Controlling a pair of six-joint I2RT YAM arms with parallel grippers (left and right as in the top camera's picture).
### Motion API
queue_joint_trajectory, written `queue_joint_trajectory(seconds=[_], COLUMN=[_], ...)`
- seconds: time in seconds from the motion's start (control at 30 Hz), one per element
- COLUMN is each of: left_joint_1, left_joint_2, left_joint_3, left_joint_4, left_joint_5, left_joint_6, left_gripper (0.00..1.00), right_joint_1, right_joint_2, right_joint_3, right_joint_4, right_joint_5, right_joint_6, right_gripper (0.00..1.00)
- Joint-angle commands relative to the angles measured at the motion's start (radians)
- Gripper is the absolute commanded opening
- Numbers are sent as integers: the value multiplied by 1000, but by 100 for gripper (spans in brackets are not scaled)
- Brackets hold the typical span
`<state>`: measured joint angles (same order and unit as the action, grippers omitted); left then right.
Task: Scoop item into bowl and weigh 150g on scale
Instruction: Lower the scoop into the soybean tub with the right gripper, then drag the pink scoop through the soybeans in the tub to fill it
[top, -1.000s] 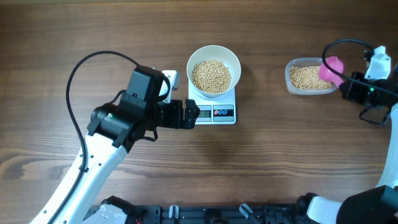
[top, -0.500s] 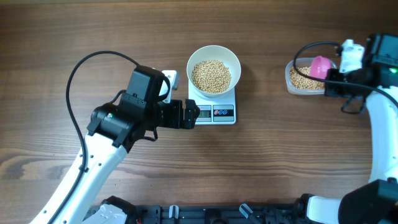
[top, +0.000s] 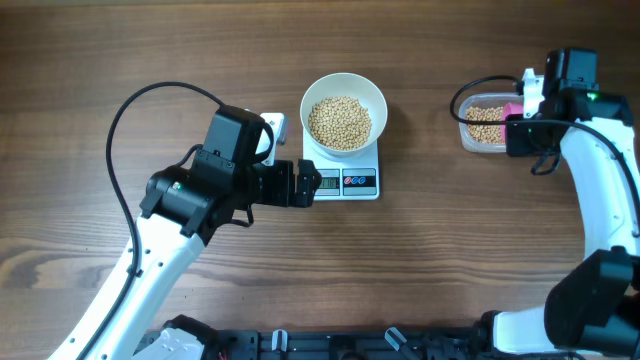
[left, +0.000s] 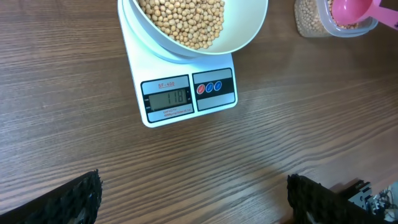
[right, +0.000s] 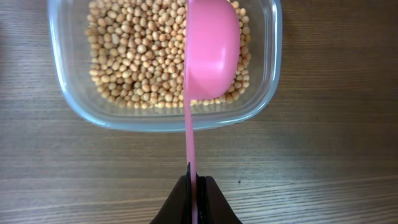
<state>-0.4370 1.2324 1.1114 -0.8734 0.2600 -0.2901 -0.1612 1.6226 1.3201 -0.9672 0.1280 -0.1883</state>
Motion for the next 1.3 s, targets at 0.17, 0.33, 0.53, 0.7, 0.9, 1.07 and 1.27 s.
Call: queue_joint_trajectory(seconds=[0.17, 0.33, 0.53, 0.7, 0.9, 1.07, 1.27], left_joint_1=[-5, -5, -5, -5, -5, -5, -5], left_joint_2=[4, 4, 4, 4, 4, 4, 4], left_joint_3=[-4, -4, -4, -4, -4, -4, -4], left_joint_4=[2, 2, 2, 2, 2, 2, 2], left_joint_5=[8, 9, 8, 9, 9, 8, 8], left_joint_6=[21, 21, 21, 21, 21, 21, 21], left_gripper=[100, 100, 100, 100, 100, 100, 100], right_joint_1=[7, 7, 7, 7, 7, 7, 6], right_joint_2=[26, 47, 78, 78, 78, 78, 78], right_joint_3=[10, 10, 10, 10, 10, 10, 10], right_joint_4=[17, 16, 7, 2, -12, -31, -43], right_joint_5=[-28, -59, -148, -164, -233, -239, -311], right_joint_6=[5, 4, 4, 4, 4, 4, 5], right_gripper=[4, 4, 4, 4, 4, 4, 4])
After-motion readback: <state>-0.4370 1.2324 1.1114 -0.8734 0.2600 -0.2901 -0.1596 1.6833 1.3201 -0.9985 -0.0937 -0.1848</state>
